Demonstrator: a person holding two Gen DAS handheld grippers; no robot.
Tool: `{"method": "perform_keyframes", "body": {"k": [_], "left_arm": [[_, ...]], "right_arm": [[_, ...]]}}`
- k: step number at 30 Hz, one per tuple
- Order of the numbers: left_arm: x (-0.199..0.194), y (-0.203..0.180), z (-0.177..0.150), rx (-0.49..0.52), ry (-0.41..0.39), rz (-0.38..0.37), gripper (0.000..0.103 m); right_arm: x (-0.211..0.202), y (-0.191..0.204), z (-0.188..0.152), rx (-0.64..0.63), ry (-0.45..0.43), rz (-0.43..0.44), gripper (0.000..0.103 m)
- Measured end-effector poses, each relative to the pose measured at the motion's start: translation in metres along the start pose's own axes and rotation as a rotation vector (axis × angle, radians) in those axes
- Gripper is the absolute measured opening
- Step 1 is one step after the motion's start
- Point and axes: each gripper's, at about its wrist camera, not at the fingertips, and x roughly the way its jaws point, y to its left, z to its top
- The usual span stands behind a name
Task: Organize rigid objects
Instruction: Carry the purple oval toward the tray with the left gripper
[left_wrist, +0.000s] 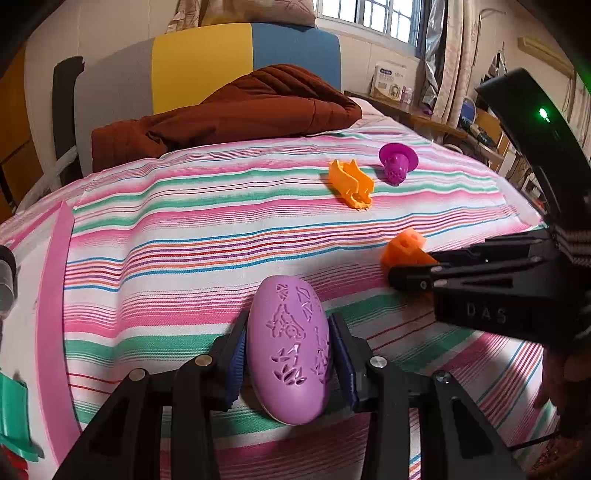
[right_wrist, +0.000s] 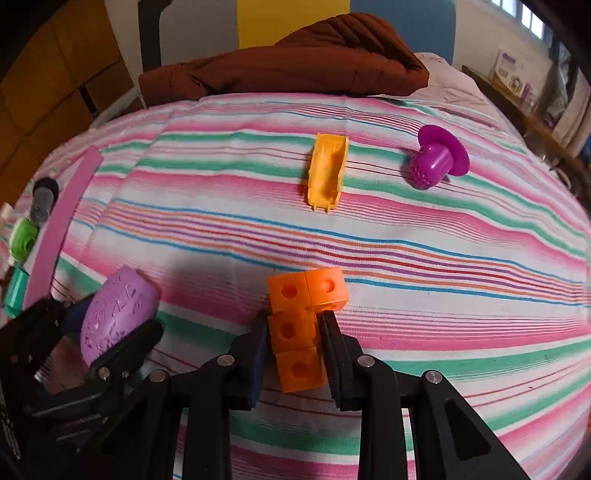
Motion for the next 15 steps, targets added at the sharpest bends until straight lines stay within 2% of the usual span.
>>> {"method": "perform_keyframes", "body": {"k": [8, 12, 15], "left_arm": [[-0.015, -0.004, -0.011, 0.027, 0.024, 0.029, 0.041], [-0.03, -0.002, -0.02, 0.018, 0.046, 0.016, 0.041], [-0.044, 0.001, -0.026, 0.018, 0.044, 0.024, 0.041]], "right_arm": [[0.002, 0.006, -0.003, -0.105, -0.043, -0.048, 0.028], [0.002, -0.007, 0.001, -0.029, -0.038, 0.019, 0.029], [0.001, -0.01, 0.0, -0.022, -0.042, 0.027, 0.029]]}}
